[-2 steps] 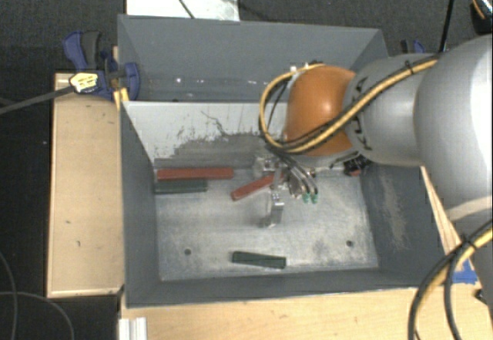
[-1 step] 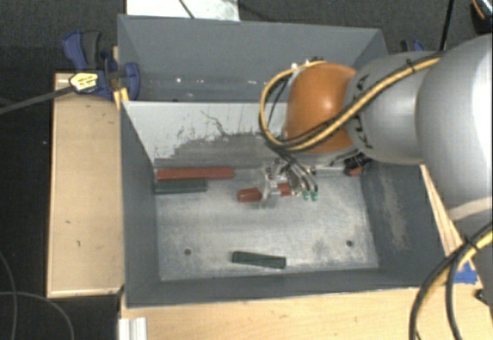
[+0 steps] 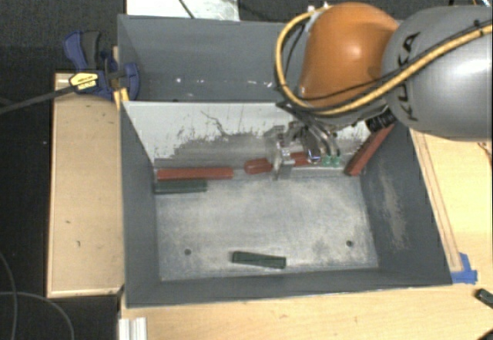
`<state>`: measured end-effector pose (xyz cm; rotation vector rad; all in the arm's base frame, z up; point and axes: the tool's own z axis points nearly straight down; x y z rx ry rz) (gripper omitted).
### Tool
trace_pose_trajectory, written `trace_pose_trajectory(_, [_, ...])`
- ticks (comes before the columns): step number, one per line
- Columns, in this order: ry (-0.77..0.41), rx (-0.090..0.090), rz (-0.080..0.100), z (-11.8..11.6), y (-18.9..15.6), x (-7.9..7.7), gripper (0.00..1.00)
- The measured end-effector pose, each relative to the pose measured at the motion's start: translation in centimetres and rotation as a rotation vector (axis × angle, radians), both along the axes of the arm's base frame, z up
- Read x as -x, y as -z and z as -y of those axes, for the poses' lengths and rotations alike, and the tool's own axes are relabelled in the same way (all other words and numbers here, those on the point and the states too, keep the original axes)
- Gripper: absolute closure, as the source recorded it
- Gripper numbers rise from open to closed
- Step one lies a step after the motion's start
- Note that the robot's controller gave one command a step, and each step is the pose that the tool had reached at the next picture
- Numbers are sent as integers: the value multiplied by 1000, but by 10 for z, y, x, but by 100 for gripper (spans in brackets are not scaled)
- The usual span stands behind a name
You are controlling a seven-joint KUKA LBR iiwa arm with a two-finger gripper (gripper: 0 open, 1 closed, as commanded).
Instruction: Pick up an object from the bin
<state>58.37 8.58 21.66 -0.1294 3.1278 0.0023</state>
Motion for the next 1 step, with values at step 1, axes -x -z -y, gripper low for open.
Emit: trace_pose_trajectory(1, [23,2,-13,18,43,12,100])
